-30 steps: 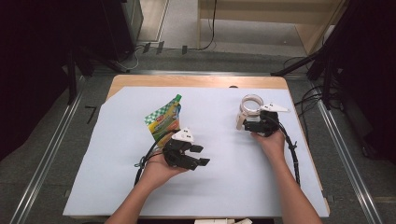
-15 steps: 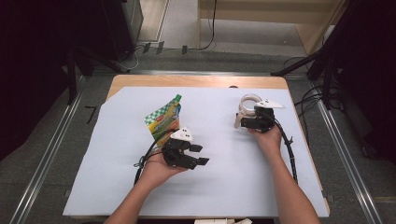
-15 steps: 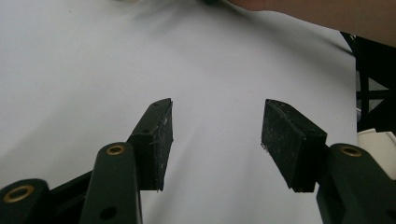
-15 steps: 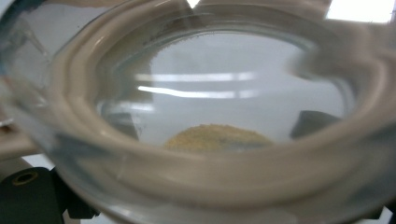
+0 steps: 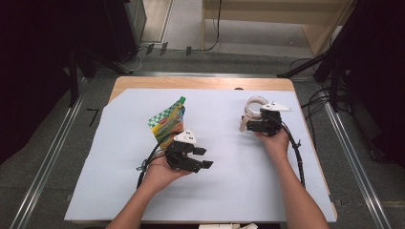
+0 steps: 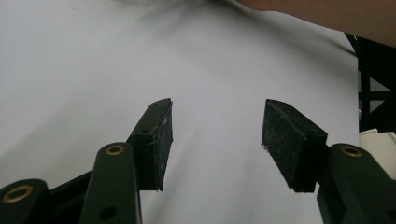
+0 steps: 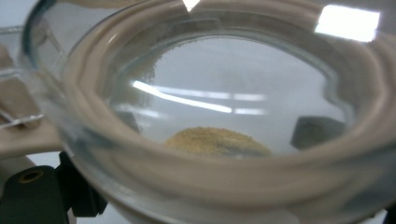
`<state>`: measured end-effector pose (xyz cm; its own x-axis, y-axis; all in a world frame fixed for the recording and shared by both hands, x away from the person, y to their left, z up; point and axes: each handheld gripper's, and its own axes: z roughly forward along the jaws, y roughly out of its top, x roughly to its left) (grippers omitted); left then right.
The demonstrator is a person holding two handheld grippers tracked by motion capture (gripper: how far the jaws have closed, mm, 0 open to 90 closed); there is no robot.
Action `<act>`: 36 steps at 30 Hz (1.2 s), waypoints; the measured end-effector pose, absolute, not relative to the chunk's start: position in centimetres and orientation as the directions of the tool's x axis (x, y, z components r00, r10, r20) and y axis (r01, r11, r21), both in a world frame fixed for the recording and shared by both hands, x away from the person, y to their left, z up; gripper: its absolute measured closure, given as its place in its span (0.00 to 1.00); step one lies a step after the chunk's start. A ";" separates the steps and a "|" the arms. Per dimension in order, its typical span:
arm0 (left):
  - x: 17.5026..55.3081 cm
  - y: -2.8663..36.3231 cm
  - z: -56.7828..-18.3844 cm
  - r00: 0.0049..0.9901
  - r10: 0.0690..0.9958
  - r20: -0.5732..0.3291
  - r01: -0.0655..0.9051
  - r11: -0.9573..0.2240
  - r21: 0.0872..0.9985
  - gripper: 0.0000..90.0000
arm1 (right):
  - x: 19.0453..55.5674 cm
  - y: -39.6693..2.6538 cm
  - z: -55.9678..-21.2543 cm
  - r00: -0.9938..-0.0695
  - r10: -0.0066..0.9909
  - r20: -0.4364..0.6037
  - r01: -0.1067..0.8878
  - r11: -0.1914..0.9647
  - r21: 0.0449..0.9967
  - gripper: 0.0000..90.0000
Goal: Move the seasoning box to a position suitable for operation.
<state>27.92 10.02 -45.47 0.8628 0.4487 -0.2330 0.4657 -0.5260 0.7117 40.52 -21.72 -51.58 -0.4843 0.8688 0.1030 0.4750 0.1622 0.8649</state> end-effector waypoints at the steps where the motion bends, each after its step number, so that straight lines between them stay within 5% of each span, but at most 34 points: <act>1: 27.9 10.0 -45.5 0.862 0.449 -0.234 0.466 -0.525 0.712 0.49 | 40.4 -21.7 -51.5 -0.487 0.867 0.102 0.473 0.164 0.866 0.13; 36: 28.0 10.2 -45.5 0.858 0.454 -0.241 0.476 -0.525 0.706 0.48 | 34.7 -20.6 -48.8 -0.586 0.802 0.118 0.459 0.209 0.864 0.14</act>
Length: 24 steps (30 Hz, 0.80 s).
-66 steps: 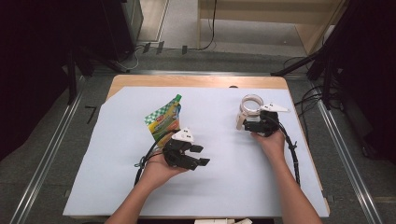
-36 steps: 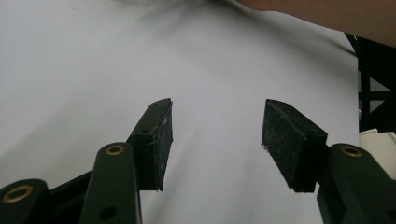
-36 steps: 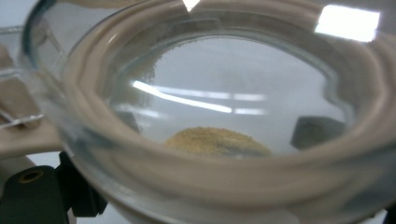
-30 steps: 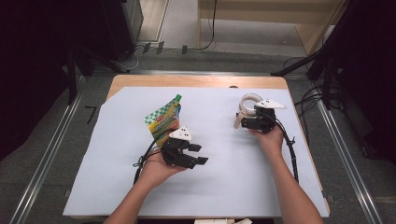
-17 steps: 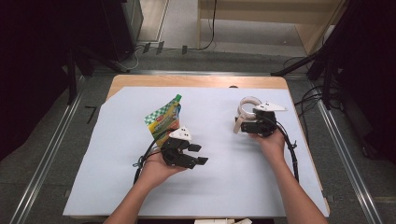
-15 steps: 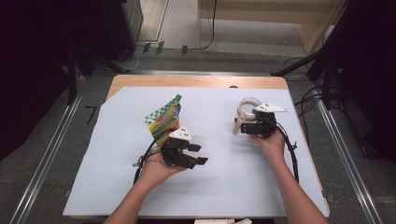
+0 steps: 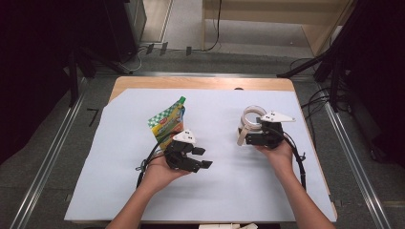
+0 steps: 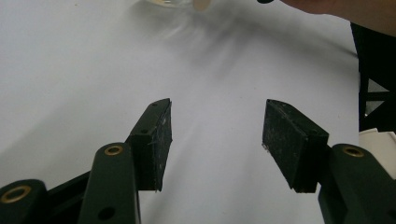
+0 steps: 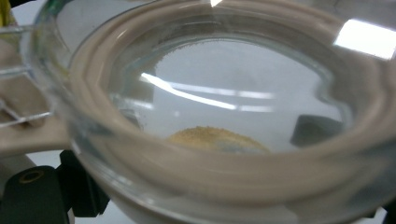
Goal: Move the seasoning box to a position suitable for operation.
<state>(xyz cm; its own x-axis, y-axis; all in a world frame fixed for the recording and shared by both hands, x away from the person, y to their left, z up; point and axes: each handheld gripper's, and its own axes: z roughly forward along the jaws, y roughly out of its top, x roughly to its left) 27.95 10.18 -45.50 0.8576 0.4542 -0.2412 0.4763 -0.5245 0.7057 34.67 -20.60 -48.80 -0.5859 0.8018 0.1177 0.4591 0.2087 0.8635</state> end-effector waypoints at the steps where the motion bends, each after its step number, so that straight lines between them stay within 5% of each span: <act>1: 27.9 10.2 -45.5 0.858 0.454 -0.241 0.476 -0.525 0.705 0.48 | 34.5 -20.5 -48.7 -0.589 0.800 0.114 0.458 0.214 0.863 0.14; 24: 27.8 10.6 -45.2 0.856 0.457 -0.242 0.478 -0.521 0.708 0.48 | 30.3 -17.4 -48.8 -0.680 0.721 0.135 0.446 0.261 0.857 0.14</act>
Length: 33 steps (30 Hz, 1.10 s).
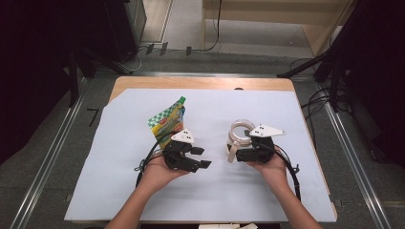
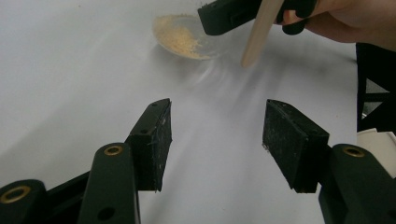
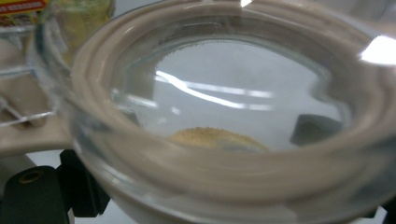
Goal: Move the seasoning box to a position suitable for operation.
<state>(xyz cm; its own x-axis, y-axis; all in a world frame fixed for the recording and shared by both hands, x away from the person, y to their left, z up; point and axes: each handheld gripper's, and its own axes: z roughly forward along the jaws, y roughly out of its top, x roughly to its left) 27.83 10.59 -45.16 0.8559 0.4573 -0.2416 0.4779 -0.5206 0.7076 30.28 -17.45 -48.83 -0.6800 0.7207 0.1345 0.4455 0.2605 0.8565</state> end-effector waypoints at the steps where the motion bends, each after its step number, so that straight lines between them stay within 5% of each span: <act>1: 27.8 10.6 -45.1 0.856 0.458 -0.240 0.477 -0.521 0.708 0.48 | 30.1 -17.3 -48.9 -0.684 0.717 0.137 0.444 0.259 0.858 0.14; 33: 27.7 11.2 -44.8 0.851 0.463 -0.247 0.484 -0.509 0.712 0.48 | 26.7 -12.9 -50.9 -0.774 0.630 0.064 0.379 0.379 0.844 0.14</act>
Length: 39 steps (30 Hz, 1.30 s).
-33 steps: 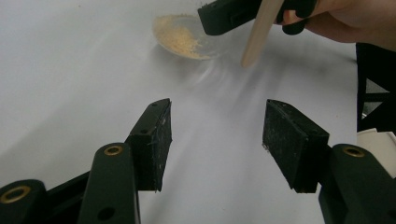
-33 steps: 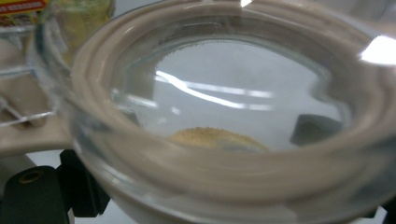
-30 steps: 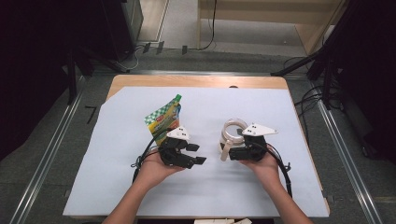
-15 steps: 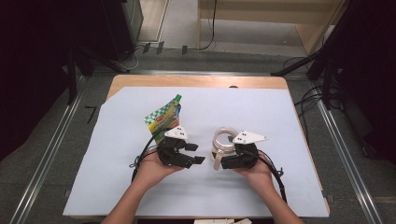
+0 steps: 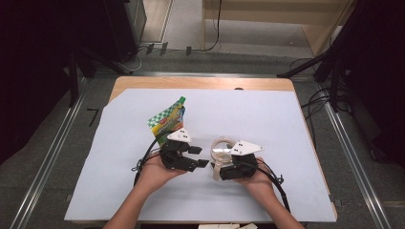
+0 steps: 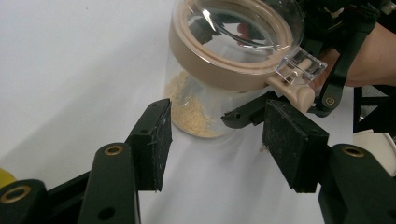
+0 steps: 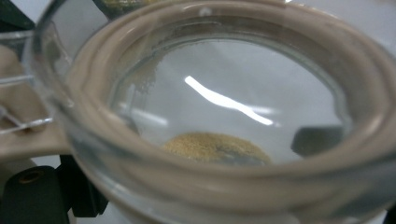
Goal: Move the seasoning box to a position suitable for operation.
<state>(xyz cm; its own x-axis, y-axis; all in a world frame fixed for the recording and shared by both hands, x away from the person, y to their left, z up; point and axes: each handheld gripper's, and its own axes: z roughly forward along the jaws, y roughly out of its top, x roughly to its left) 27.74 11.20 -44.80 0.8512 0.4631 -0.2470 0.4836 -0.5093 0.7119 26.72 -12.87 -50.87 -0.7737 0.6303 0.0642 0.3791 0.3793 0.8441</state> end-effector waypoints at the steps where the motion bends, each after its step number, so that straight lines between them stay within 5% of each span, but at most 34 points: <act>1: 27.7 11.2 -44.8 0.852 0.461 -0.246 0.482 -0.510 0.713 0.48 | 26.7 -12.9 -50.9 -0.775 0.629 0.060 0.374 0.381 0.846 0.14; 20: 27.7 11.3 -44.7 0.854 0.459 -0.246 0.479 -0.509 0.715 0.49 | 25.2 -14.8 -49.9 -0.781 0.620 0.079 0.422 0.430 0.798 0.11; 29: 27.3 11.0 -44.5 0.862 0.440 -0.251 0.471 -0.512 0.718 0.54 | 22.8 -18.4 -48.6 -0.762 0.634 0.134 0.455 0.377 0.807 0.21; 34: 26.9 10.7 -44.4 0.873 0.419 -0.250 0.457 -0.522 0.720 0.63 | 22.3 -19.3 -47.9 -0.756 0.640 0.141 0.449 0.349 0.822 0.33; 39: 26.5 10.4 -44.3 0.876 0.396 -0.275 0.459 -0.509 0.728 0.90 | 22.4 -19.6 -47.7 -0.758 0.638 0.138 0.443 0.347 0.826 0.50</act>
<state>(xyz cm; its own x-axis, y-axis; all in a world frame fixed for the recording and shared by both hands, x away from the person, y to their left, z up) 26.53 10.45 -44.27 0.8761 0.3959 -0.2751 0.4587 -0.5093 0.7282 22.43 -19.60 -47.71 -0.7575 0.6380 0.1382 0.4433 0.3472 0.8264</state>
